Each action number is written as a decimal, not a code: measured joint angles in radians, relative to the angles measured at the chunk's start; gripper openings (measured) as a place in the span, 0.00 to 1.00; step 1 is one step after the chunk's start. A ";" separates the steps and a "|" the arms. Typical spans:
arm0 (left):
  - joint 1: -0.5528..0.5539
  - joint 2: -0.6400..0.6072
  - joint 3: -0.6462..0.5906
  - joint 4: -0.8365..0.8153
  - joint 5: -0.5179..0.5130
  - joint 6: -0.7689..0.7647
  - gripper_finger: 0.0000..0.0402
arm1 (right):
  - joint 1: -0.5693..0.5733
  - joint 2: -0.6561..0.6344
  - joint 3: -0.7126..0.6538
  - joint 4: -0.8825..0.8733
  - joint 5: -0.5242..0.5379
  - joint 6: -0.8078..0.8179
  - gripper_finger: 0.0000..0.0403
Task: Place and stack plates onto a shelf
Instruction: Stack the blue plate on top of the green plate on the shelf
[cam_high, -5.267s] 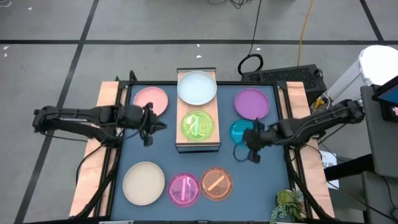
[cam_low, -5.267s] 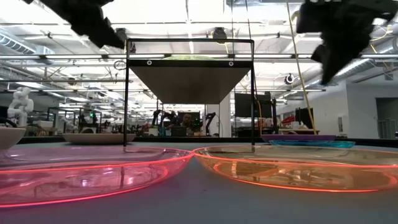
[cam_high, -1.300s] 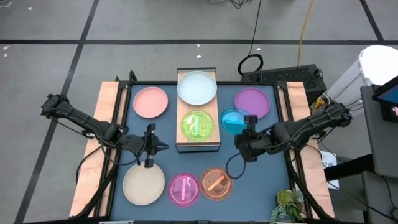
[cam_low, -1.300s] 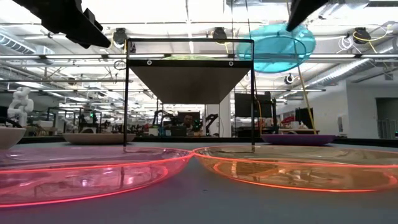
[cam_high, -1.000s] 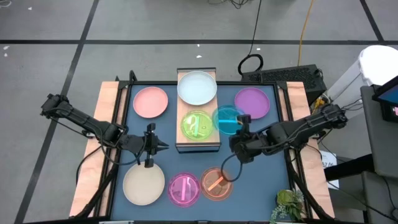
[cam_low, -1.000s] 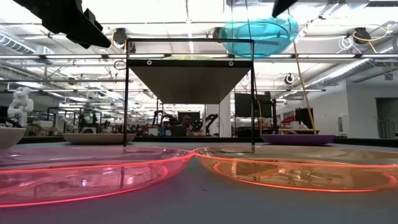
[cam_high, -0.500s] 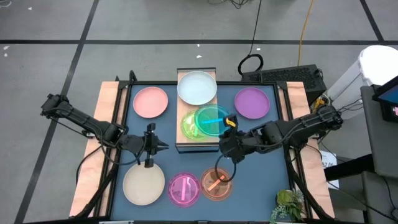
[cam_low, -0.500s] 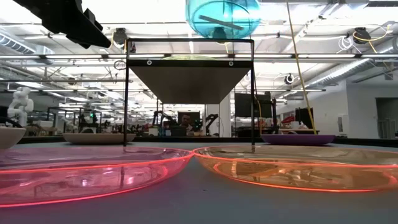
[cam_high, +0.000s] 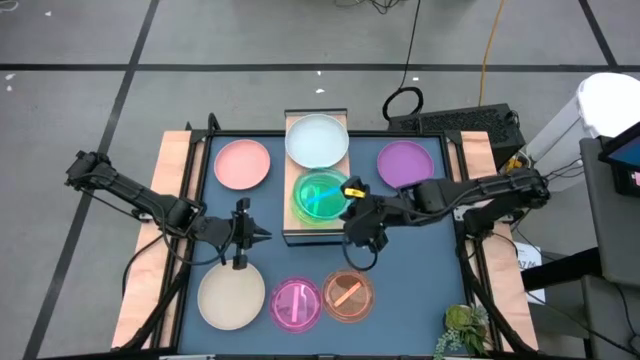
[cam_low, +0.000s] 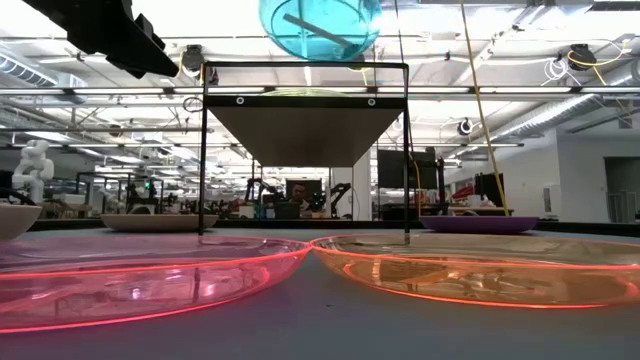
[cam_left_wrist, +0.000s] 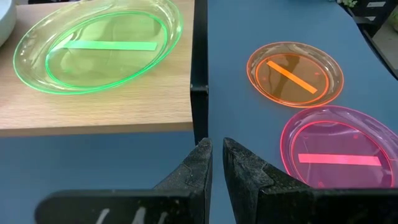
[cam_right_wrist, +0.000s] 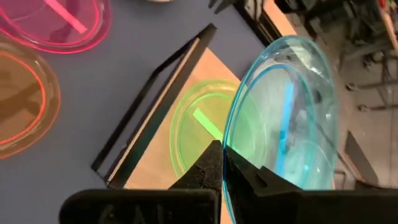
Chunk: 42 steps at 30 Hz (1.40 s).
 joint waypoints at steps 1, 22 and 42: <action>0.000 0.000 0.000 0.000 0.000 -0.001 0.12 | -0.010 0.005 0.000 0.004 -0.018 -0.022 0.00; 0.000 0.000 0.000 0.001 -0.001 -0.013 0.12 | -0.105 0.136 -0.001 0.015 -0.124 -0.100 0.00; 0.000 0.000 0.000 0.000 0.000 -0.018 0.12 | -0.106 0.136 -0.001 0.007 -0.125 -0.071 0.00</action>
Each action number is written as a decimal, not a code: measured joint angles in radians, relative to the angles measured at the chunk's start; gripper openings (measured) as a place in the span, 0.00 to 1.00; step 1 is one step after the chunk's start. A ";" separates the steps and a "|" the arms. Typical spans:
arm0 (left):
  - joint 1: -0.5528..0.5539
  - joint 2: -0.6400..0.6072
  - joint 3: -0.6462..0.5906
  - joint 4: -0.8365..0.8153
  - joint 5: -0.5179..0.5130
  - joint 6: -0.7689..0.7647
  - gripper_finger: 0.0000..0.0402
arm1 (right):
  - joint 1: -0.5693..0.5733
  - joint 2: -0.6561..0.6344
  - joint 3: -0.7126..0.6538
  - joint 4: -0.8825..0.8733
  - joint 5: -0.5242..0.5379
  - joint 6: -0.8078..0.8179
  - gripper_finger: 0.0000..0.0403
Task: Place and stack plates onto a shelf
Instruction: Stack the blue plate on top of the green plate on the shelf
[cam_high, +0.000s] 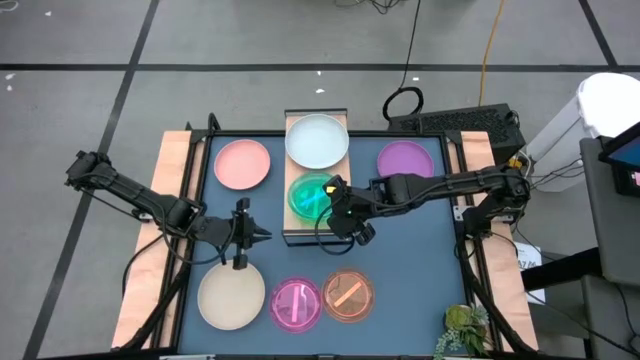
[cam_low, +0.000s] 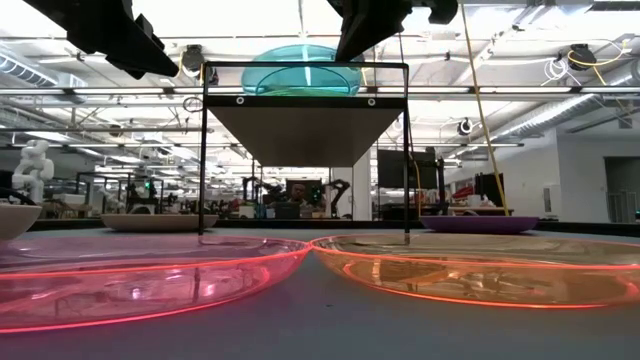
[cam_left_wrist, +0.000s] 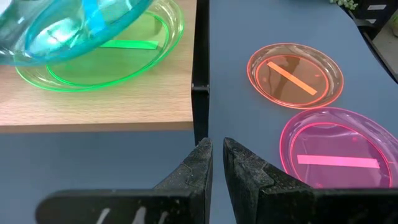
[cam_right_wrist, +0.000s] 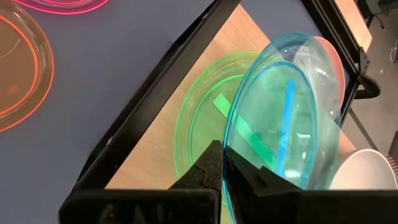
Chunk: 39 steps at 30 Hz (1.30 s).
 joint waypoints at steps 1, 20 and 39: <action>0.000 0.000 0.000 0.000 0.000 0.000 0.12 | 0.000 0.000 0.000 0.000 0.000 0.000 0.00; 0.000 0.000 0.000 0.000 0.000 -0.001 0.12 | -0.001 0.000 -0.042 0.020 -0.023 0.024 0.00; 0.000 0.000 0.000 0.000 0.000 0.002 0.12 | -0.001 0.000 -0.080 0.061 -0.015 0.024 0.05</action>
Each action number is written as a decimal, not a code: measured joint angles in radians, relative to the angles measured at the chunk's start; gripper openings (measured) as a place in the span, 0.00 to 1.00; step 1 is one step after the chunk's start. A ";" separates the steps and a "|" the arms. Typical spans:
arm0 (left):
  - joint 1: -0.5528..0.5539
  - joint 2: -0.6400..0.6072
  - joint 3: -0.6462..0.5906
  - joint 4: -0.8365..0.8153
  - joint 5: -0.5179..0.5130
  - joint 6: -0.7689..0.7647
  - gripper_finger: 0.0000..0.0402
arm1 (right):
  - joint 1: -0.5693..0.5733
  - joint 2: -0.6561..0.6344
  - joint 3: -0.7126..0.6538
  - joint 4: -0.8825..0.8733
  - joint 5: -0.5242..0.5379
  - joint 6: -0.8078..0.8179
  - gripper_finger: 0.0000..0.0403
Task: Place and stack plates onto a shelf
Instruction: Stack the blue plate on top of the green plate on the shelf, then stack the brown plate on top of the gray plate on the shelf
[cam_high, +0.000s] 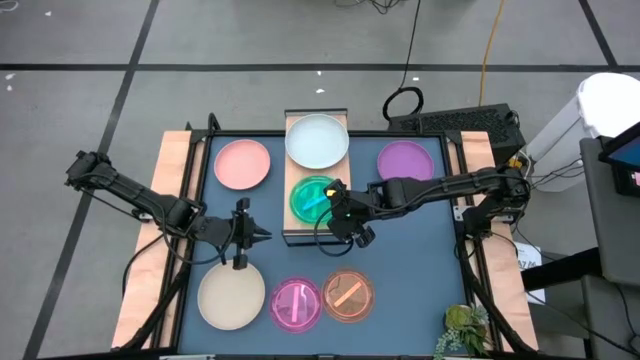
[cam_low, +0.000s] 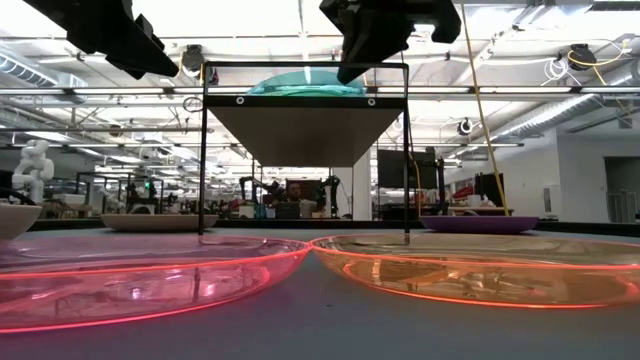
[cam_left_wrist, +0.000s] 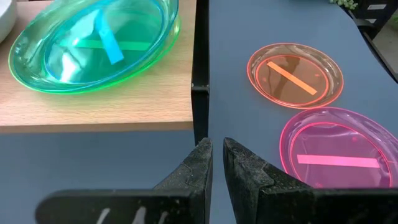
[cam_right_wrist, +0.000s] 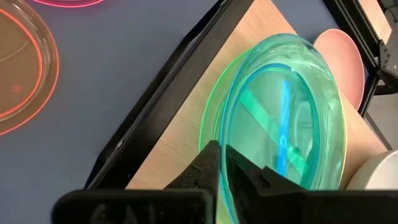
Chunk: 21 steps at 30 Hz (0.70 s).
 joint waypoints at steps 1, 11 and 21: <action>0.000 0.000 0.000 0.000 0.000 0.000 0.12 | 0.000 0.000 0.000 0.000 0.000 0.002 0.07; -0.005 0.000 0.000 -0.001 0.000 -0.002 0.12 | 0.013 -0.046 0.000 -0.003 0.048 0.062 0.27; -0.054 0.000 0.000 -0.002 0.000 -0.059 0.12 | 0.126 -0.155 0.000 -0.040 0.045 0.371 0.30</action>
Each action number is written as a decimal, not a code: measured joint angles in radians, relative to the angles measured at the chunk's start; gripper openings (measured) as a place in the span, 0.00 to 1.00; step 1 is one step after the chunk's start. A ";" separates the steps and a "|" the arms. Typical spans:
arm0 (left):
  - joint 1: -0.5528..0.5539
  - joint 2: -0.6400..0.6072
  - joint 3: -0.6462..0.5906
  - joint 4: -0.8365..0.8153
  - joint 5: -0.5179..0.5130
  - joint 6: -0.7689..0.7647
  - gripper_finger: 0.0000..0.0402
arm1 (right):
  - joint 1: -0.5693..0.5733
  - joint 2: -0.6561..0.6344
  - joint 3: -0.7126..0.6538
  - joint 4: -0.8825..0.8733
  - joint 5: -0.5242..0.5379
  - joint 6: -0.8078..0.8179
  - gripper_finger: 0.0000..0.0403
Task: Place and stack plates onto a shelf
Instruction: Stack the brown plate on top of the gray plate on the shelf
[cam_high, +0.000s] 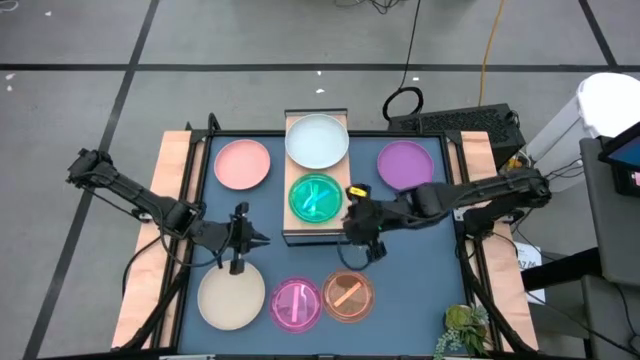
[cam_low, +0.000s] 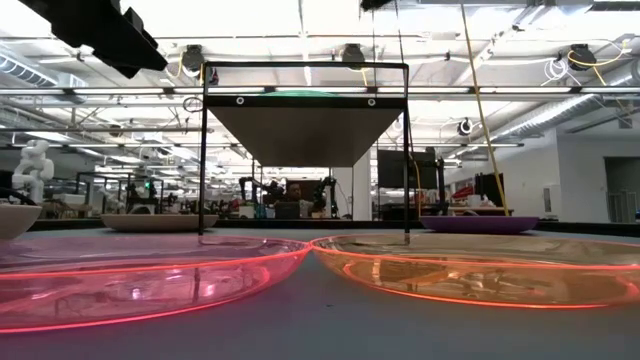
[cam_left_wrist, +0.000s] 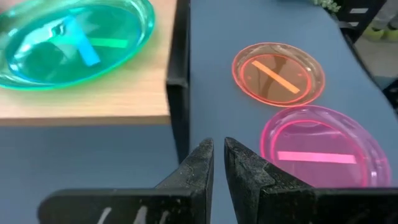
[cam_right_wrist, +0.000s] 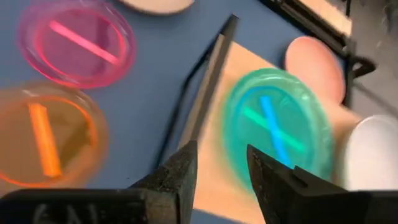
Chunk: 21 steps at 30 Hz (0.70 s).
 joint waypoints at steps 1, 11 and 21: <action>-0.011 0.000 0.000 0.000 0.000 -0.015 0.12 | 0.019 -0.001 0.000 0.000 0.000 0.047 0.29; -0.164 0.006 0.000 -0.123 0.116 -0.266 0.12 | 0.245 0.006 -0.022 0.038 0.131 0.268 0.29; -0.193 0.102 0.000 -0.317 0.231 -0.374 0.21 | 0.329 0.008 -0.182 0.147 0.183 0.288 0.29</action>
